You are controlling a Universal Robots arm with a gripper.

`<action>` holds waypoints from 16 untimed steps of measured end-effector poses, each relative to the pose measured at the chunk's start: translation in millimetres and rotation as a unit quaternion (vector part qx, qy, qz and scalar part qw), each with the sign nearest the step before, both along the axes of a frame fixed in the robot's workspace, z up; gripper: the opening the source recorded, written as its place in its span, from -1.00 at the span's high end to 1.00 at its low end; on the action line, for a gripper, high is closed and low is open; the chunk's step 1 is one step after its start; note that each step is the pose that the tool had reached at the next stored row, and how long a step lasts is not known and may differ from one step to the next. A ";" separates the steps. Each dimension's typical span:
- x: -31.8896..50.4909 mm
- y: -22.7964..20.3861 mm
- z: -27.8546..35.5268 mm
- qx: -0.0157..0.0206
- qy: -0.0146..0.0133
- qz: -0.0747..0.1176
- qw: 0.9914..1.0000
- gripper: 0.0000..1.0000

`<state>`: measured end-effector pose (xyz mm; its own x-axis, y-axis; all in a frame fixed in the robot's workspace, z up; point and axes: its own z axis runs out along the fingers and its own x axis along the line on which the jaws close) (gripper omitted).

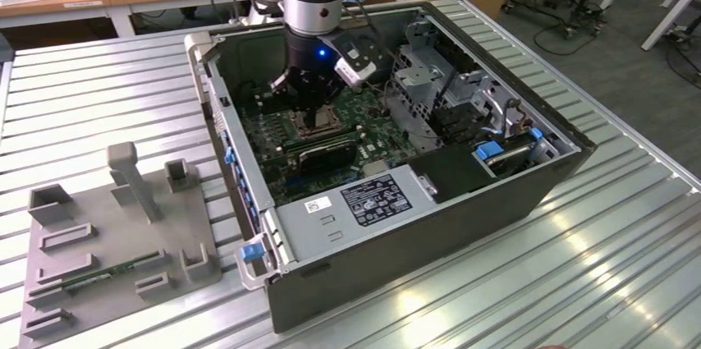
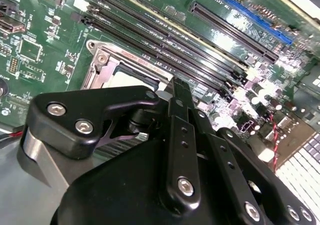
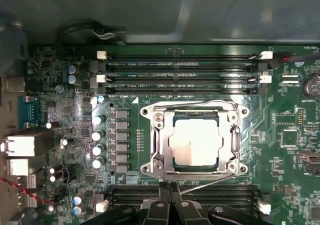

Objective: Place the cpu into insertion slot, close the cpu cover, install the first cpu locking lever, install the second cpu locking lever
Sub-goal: 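Install the second cpu locking lever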

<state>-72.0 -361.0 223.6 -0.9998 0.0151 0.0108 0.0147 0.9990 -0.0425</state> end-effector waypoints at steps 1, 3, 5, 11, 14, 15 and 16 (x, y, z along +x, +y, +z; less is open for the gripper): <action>-0.3 0.1 -1.4 0.000 0.000 0.000 1.000 0.79; -1.0 0.2 -3.7 0.000 0.000 0.000 1.000 0.79; -3.0 0.4 -5.6 0.000 0.000 0.000 1.000 0.79; -11.5 1.2 -10.3 0.000 -0.003 0.000 1.000 0.79; -11.5 1.2 -12.9 0.000 -0.003 0.000 1.000 0.79; -11.5 1.2 -13.8 0.000 -0.003 0.000 1.000 0.79; -11.5 1.2 -14.1 0.000 -0.003 0.000 1.000 0.79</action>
